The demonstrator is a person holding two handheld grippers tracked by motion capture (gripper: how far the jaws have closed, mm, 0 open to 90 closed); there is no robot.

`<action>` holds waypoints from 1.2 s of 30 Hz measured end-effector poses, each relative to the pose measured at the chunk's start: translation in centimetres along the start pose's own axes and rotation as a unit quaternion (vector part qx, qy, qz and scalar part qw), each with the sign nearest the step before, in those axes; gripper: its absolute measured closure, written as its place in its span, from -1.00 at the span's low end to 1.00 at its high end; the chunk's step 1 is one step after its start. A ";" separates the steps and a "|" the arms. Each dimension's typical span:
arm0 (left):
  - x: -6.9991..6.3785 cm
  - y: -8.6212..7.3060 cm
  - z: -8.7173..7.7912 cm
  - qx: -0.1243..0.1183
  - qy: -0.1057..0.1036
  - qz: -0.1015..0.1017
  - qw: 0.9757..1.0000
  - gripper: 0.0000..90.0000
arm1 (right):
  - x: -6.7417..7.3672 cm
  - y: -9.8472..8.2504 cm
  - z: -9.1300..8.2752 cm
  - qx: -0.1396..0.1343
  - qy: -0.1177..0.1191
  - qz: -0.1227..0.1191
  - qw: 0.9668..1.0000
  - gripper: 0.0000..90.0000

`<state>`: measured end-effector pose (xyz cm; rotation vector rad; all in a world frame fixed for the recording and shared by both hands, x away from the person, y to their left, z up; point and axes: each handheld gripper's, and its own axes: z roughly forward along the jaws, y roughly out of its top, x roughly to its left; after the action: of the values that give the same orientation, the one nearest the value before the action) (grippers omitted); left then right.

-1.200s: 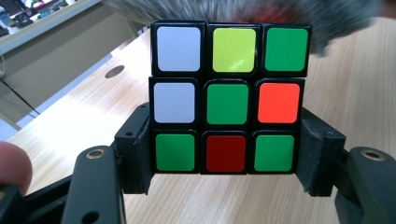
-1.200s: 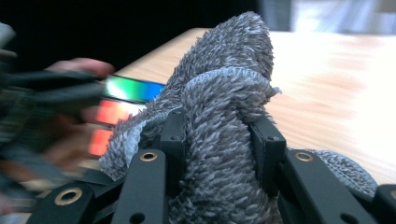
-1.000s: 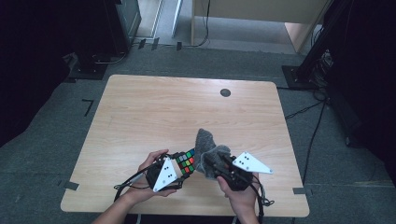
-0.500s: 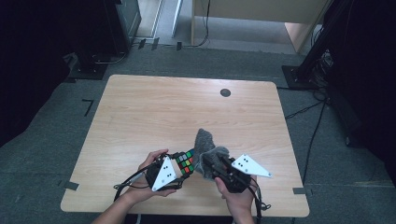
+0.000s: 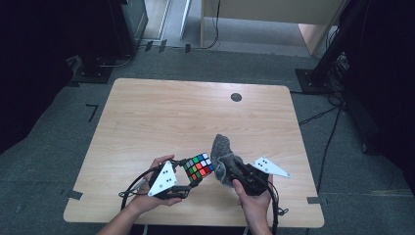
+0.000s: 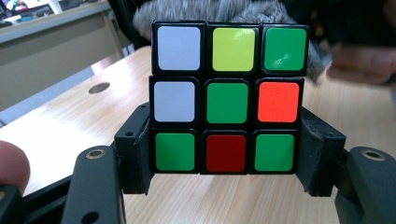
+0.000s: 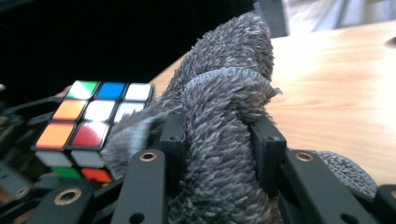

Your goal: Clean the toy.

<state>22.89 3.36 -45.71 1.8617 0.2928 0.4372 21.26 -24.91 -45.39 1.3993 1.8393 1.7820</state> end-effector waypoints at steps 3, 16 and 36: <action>0.1 0.1 -0.2 -0.008 -0.007 -0.011 1.000 -0.24 | 0.3 -0.4 0.5 0.003 0.018 0.020 1.000 0.44; 1.1 0.4 -0.9 -0.039 -0.018 -0.053 0.998 -0.24 | 0.0 -1.3 2.3 0.090 0.020 0.010 0.996 0.46; 1.6 0.3 -1.1 -0.056 -0.021 -0.080 0.995 -0.24 | 0.7 -0.3 0.5 -0.004 0.052 0.019 0.998 0.46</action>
<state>23.85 4.81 -44.83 1.7216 0.3791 0.2983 21.13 -24.05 -45.49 1.3730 1.8644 1.9125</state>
